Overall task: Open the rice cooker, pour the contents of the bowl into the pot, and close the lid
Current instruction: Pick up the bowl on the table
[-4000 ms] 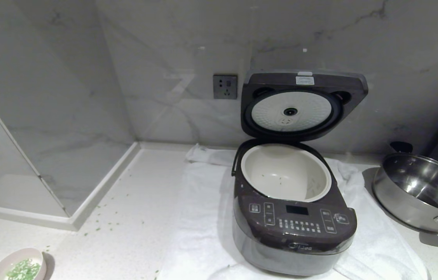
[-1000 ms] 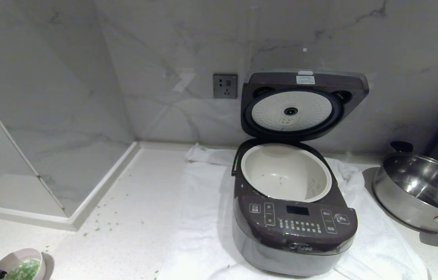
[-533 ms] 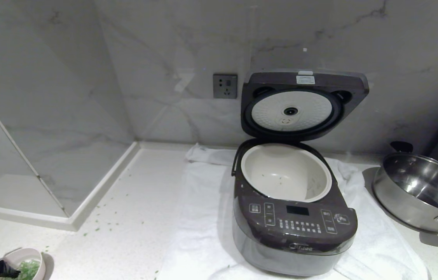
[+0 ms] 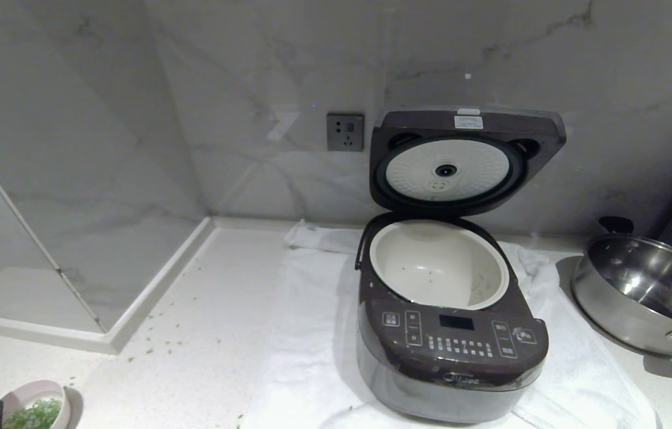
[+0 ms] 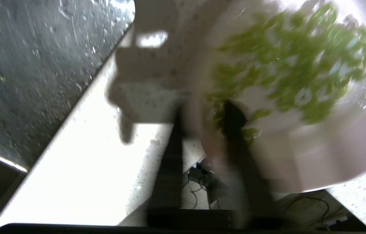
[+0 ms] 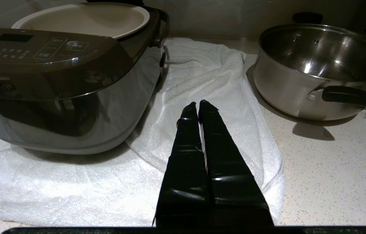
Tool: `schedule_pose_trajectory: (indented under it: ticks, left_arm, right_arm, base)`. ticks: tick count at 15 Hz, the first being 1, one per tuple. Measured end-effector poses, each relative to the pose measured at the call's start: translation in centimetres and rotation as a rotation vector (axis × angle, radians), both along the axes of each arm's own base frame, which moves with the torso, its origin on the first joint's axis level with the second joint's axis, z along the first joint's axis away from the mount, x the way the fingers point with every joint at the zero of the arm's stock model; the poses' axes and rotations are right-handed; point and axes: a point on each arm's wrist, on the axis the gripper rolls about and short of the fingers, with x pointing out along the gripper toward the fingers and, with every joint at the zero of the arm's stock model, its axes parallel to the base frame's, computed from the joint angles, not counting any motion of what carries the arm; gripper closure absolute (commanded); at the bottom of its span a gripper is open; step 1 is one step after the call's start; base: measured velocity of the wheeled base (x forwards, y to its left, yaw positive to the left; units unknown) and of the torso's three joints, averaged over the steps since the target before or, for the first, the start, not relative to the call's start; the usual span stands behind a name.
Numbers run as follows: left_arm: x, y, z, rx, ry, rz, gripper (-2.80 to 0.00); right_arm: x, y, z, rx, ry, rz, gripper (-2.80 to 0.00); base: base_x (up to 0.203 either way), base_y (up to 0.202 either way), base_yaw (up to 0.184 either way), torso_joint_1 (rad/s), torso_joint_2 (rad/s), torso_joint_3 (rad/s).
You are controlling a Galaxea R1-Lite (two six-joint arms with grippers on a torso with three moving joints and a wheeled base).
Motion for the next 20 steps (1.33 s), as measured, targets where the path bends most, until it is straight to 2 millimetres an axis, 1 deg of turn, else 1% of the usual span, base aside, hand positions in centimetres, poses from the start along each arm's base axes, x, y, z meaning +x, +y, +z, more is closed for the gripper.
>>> schedule_pose_trajectory:
  ticks: [5,9,13,20]
  left_arm:
    - [-1.7,-2.0,-0.3,-0.050,0.033,-0.007,0.00]
    - [-1.9,-3.0,-0.4,-0.066,0.050,-0.025,0.00]
    - [-1.0,-4.7,0.0,-0.079,0.057,-0.060,0.00]
    - [1.8,-9.4,0.8,-0.099,0.055,-0.125,0.00]
  right_arm:
    - [0.0,0.0,0.0,0.000,0.000,0.000,0.00]
    - [0.0,0.0,0.0,0.000,0.000,0.000,0.00]
    - [0.0,0.0,0.0,0.000,0.000,0.000,0.00]
    - [0.0,0.0,0.0,0.000,0.000,0.000,0.00]
  base:
    - [0.000,0.000,0.000,0.000,0.00,0.000]
    - [0.000,0.000,0.000,0.000,0.00,0.000]
    - [0.000,0.000,0.000,0.000,0.00,0.000]
    - [0.000,0.000,0.000,0.000,0.00,0.000]
